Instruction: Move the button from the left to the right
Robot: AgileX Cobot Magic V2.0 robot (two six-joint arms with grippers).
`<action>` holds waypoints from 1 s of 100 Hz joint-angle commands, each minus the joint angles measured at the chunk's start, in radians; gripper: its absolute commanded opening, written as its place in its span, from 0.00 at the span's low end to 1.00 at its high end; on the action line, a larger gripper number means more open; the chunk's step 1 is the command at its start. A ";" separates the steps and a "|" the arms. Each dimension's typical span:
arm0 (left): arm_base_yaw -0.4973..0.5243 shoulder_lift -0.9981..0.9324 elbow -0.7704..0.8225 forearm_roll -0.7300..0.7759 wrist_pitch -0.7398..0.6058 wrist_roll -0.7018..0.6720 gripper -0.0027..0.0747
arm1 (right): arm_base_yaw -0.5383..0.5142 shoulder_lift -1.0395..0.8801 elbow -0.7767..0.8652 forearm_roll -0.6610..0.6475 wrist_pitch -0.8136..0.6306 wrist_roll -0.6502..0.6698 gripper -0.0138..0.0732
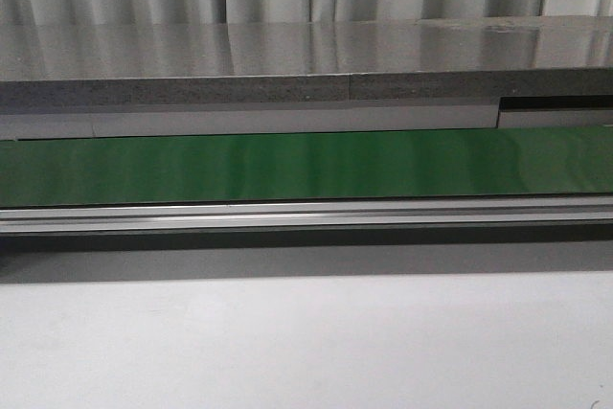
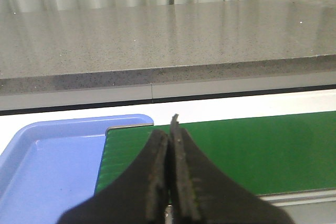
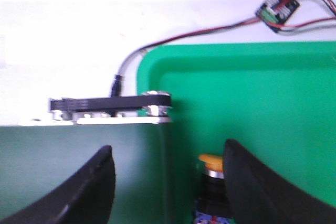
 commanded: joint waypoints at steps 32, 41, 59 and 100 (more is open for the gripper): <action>-0.008 0.004 -0.028 -0.007 -0.080 0.001 0.01 | 0.201 -0.298 0.095 0.072 -0.100 0.001 0.68; -0.008 0.004 -0.028 -0.007 -0.080 0.001 0.01 | 0.237 -0.368 0.177 0.083 -0.149 0.001 0.68; -0.008 0.004 -0.028 -0.007 -0.080 0.001 0.01 | 0.281 -0.536 0.382 0.100 -0.268 0.001 0.68; -0.008 0.004 -0.028 -0.007 -0.080 0.001 0.01 | 0.283 -0.983 0.837 0.105 -0.517 0.001 0.68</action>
